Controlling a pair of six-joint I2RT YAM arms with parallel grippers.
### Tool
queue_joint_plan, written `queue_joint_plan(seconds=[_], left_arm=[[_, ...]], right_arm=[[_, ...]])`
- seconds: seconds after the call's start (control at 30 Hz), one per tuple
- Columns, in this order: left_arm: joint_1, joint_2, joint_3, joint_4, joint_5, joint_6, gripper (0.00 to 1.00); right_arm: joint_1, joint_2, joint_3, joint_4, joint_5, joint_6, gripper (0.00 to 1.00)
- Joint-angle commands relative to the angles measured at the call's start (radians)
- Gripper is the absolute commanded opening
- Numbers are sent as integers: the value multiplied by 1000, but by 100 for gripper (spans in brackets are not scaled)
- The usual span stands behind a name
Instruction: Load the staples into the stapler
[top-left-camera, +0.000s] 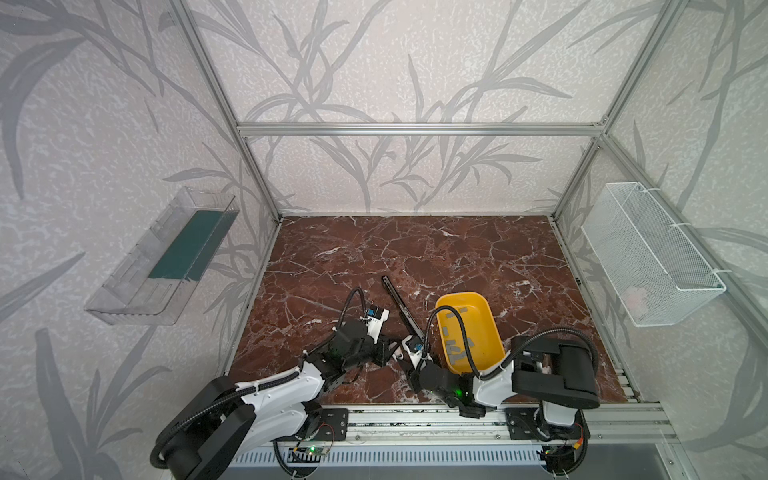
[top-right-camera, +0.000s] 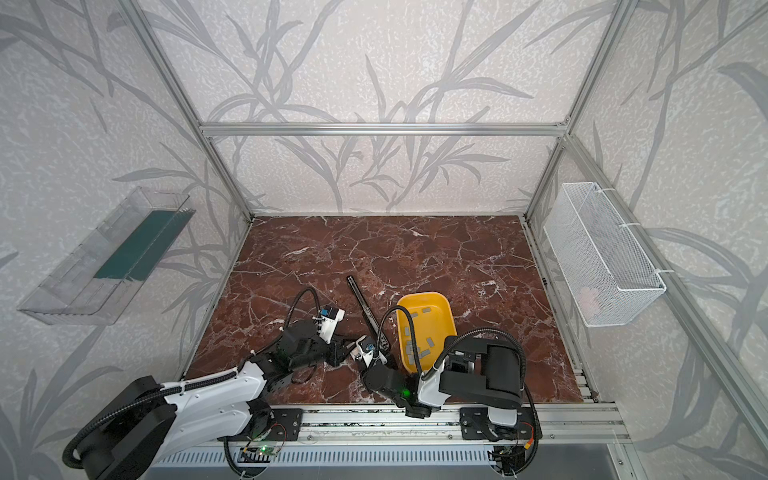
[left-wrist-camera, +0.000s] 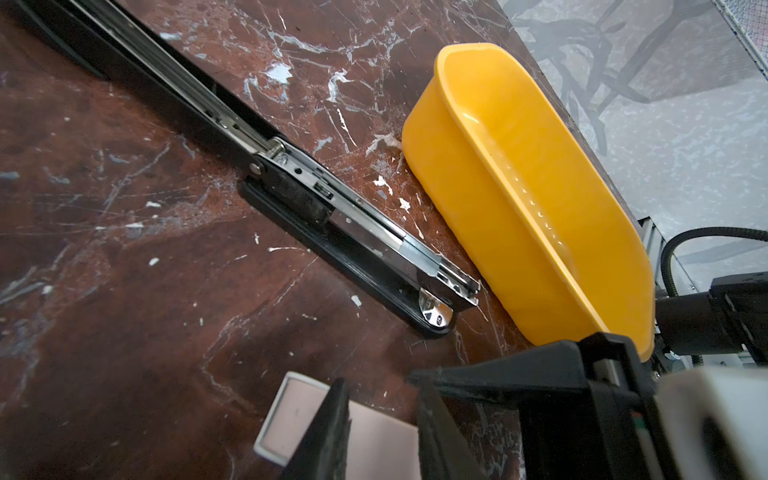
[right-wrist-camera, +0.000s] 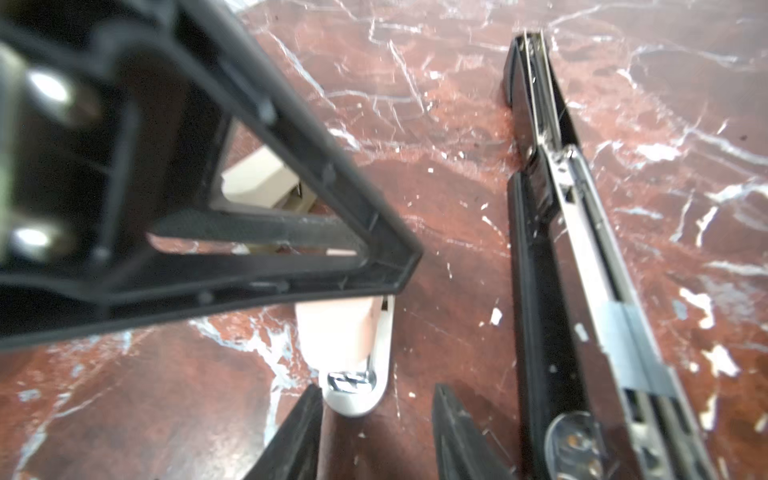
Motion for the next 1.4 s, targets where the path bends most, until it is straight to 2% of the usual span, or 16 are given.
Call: queue_joint_plan(seconds=[0.0, 0.07, 0.3, 0.5, 0.77, 1.37], left_arm=[[-4, -29, -14, -13, -31, -3, 29], [-4, -47, -19, -19, -41, -3, 29], [-4, -66, -11, -90, -116, 5, 29], [-4, -61, -11, -92, -110, 14, 26], [-4, -56, -12, -89, -107, 19, 24], [-5, -18, -19, -45, -78, 25, 23]], right_arm=[[9, -61, -6, -13, 10, -32, 46], [17, -84, -9, -19, 14, -44, 46], [21, -197, 26, -104, 18, -75, 27], [-6, -162, 104, -176, 5, -70, 20], [-39, -66, 155, -214, -16, -22, 19], [-17, 3, 114, -201, 4, 39, 16]])
